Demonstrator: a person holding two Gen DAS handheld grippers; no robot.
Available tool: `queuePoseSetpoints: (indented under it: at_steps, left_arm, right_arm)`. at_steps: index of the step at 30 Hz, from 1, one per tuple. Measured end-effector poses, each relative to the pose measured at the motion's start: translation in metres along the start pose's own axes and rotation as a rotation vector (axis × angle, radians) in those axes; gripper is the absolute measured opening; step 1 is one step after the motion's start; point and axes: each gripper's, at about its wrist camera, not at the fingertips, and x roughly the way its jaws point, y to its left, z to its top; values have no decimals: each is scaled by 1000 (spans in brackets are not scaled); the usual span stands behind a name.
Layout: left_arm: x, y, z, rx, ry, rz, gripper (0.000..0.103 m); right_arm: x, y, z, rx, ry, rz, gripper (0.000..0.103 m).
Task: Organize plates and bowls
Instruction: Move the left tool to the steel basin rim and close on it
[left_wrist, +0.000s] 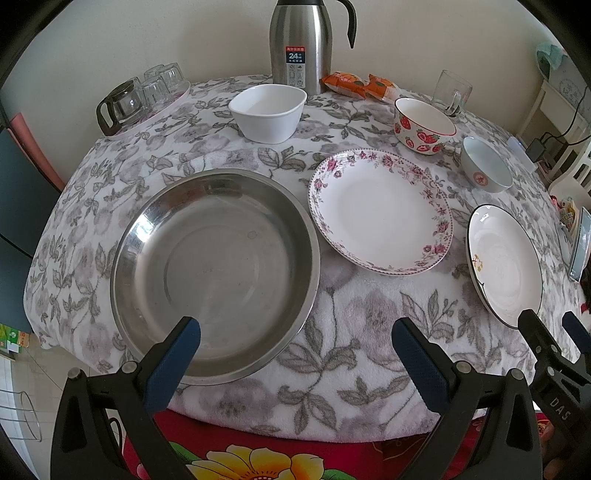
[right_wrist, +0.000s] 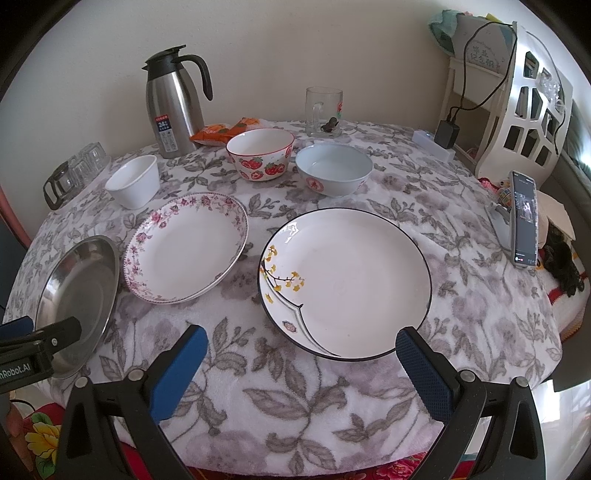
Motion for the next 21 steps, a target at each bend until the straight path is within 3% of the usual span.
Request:
queuePoseSetpoints:
  at_steps: [4, 9, 16, 21]
  left_arm:
    - [-5, 11, 3, -47, -23, -7, 103]
    - [-17, 46, 8, -198, -94, -1, 103]
    - [-20, 98, 13, -335, -131, -34, 103]
    - [-25, 143, 14, -400, -224, 3, 103]
  right_arm:
    - [-2, 8, 0, -13, -13, 21, 103]
    - [-8, 27, 2, -44, -49, 96, 103]
    - [-10, 63, 7, -72, -78, 227, 103]
    - [-3, 81, 18, -27, -87, 326, 103]
